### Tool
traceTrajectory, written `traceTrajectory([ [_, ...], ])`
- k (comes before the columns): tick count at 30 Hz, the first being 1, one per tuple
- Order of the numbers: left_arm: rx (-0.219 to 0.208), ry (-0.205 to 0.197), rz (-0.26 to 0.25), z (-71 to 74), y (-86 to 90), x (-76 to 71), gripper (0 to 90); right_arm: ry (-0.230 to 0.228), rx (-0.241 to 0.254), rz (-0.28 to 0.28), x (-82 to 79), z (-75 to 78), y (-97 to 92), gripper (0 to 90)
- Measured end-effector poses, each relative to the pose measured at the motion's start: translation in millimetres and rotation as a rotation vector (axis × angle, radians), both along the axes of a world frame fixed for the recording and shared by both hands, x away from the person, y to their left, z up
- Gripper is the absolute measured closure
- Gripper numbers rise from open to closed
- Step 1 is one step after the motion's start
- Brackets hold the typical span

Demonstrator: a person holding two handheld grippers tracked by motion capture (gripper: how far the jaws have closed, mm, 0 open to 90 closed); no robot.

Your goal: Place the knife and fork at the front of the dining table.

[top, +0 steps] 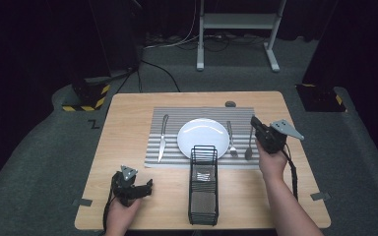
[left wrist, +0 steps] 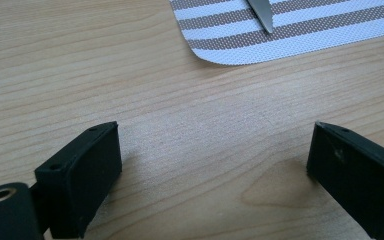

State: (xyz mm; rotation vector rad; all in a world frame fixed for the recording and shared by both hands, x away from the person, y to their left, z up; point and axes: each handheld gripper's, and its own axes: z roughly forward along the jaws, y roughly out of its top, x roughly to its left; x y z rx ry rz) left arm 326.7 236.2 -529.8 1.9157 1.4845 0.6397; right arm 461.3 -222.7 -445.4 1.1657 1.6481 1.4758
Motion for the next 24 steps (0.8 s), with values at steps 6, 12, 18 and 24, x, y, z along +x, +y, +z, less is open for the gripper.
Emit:
traceTrajectory([
  [6,-0.001,-0.001,-0.001,0.1,0.3,-1.6,8.5,0.023,0.01,-0.013,18.0,-6.2,1.4,88.2],
  [12,0.002,-0.009,-0.004,0.2,-0.3,-3.0,9.5,0.061,0.022,-0.022,37.8,-14.4,2.2,87.8],
  [18,0.004,-0.011,-0.011,0.5,-0.9,-4.5,10.1,0.095,0.037,-0.022,53.4,-22.3,2.9,87.3],
  [24,0.009,-0.014,-0.014,0.5,-1.1,-4.5,10.2,0.094,0.026,-0.03,60.5,-28.9,5.3,86.8],
])
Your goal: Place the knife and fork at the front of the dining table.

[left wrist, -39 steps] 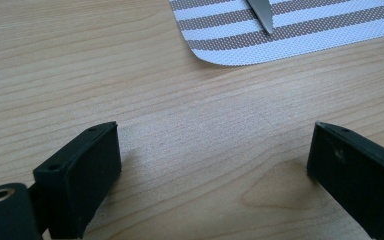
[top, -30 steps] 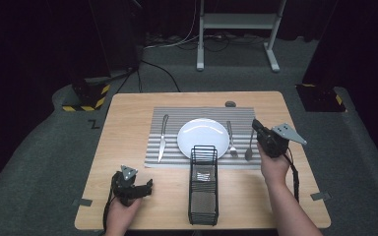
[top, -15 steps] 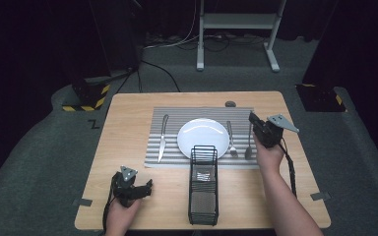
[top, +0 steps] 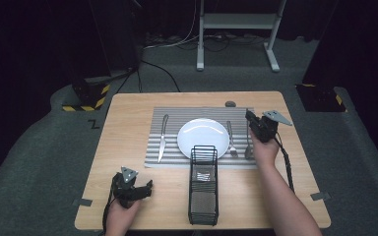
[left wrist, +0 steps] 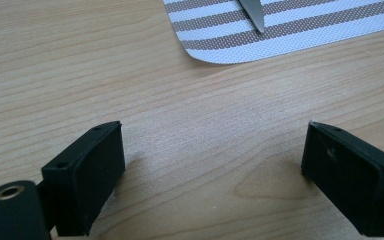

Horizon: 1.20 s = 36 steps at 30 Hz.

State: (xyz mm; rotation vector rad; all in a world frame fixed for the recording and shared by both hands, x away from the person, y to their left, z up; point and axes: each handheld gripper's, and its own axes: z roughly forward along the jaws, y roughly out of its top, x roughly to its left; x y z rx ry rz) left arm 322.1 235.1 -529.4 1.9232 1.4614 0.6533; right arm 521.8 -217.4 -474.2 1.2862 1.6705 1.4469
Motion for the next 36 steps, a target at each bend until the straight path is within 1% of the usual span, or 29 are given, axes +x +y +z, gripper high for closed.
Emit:
traceTrajectory([
  [3,0.0,0.0,0.0,0.0,0.0,-0.1,10.1,0.002,-0.011,-0.005,3.5,-3.8,1.5,86.5],
  [7,-0.002,0.001,-0.009,0.0,0.2,0.0,10.3,0.022,-0.02,-0.019,11.5,-10.7,2.9,86.3],
  [11,-0.005,0.002,-0.014,-0.1,0.0,0.0,10.4,0.059,-0.013,-0.032,18.2,-17.7,2.0,86.3],
  [14,-0.01,0.004,-0.014,-0.1,0.3,0.2,10.2,0.069,-0.047,-0.036,20.4,-21.4,3.8,86.2],
  [18,-0.013,0.006,-0.016,-0.2,0.6,0.4,10.4,0.093,-0.044,-0.04,23.5,-23.7,2.4,86.0],
  [21,-0.012,0.005,-0.019,-0.1,0.6,0.2,10.4,0.108,-0.029,-0.046,25.5,-25.8,-0.6,85.8],
  [24,-0.017,0.004,-0.02,-0.1,0.8,0.1,10.4,0.133,-0.015,-0.054,27.1,-29.1,-1.3,85.8],
  [28,-0.016,0.002,-0.023,0.1,1.0,0.0,10.4,0.143,-0.042,-0.052,27.3,-32.7,2.1,85.8],
  [30,-0.018,0.002,-0.024,0.0,0.9,-0.1,10.4,0.147,-0.042,-0.052,27.1,-33.1,3.2,85.8],
  [33,-0.021,0.001,-0.026,0.1,1.2,-0.3,10.4,0.145,-0.059,-0.055,26.2,-32.7,4.8,85.4],
  [36,-0.023,0.001,-0.028,0.1,1.3,-0.3,10.3,0.142,-0.065,-0.055,25.2,-31.9,5.2,83.7],
])
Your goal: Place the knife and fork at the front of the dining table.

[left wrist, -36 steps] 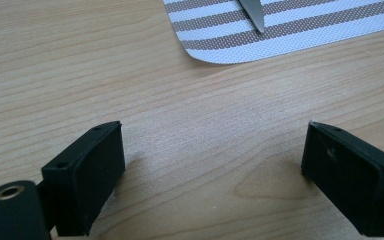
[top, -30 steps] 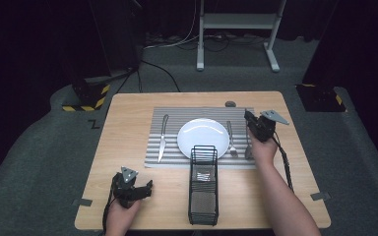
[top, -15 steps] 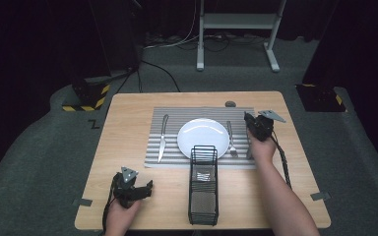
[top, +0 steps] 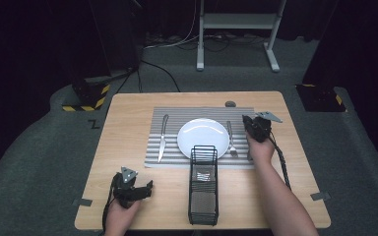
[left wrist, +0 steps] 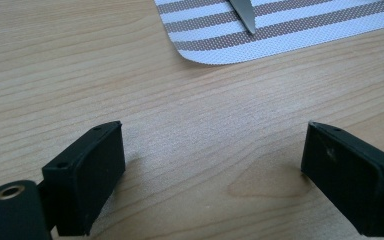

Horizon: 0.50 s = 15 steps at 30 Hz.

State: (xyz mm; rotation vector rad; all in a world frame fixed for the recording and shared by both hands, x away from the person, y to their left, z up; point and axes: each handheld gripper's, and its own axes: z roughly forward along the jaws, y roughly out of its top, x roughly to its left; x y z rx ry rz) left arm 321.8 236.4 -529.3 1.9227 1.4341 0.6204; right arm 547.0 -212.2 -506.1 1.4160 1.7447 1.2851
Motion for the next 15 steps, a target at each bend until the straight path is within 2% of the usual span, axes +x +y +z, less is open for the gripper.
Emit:
traceTrajectory([
  [7,0.0,0.003,-0.004,-0.1,-0.2,0.1,10.3,-0.02,0.01,0.003,-3.1,8.1,-4.1,75.6],
  [15,0.004,0.008,-0.006,-0.4,-1.4,0.5,10.3,-0.051,-0.01,0.017,-28.3,22.9,-10.7,70.2],
])
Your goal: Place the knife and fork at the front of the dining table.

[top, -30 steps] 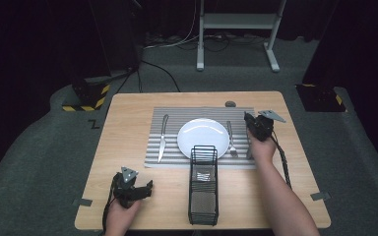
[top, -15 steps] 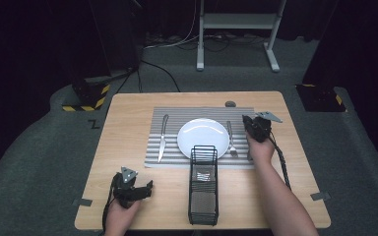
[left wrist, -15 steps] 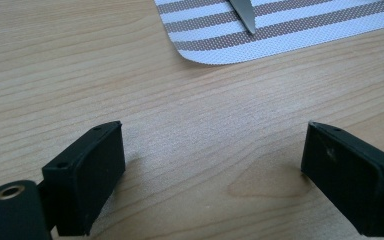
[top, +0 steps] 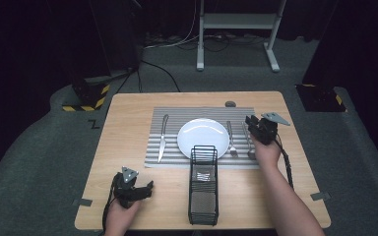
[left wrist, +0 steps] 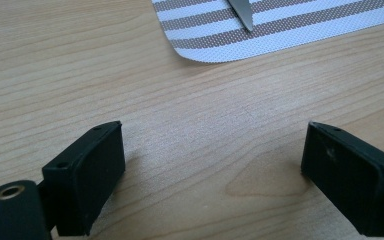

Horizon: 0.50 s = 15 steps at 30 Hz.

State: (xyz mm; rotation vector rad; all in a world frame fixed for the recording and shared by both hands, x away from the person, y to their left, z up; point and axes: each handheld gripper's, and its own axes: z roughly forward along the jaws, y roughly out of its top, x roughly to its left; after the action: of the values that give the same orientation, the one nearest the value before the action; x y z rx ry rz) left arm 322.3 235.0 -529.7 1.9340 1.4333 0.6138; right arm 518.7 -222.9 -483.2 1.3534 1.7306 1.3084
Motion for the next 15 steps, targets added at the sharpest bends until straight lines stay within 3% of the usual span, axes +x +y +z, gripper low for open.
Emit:
traceTrajectory([
  [11,0.001,0.001,0.001,0.0,0.0,0.1,10.2,0.033,-0.09,0.0,-67.0,-5.2,-7.4,64.0],
  [15,-0.001,0.003,-0.001,0.0,0.1,0.0,10.3,0.081,-0.093,-0.012,-88.8,-10.9,-12.1,61.8],
])
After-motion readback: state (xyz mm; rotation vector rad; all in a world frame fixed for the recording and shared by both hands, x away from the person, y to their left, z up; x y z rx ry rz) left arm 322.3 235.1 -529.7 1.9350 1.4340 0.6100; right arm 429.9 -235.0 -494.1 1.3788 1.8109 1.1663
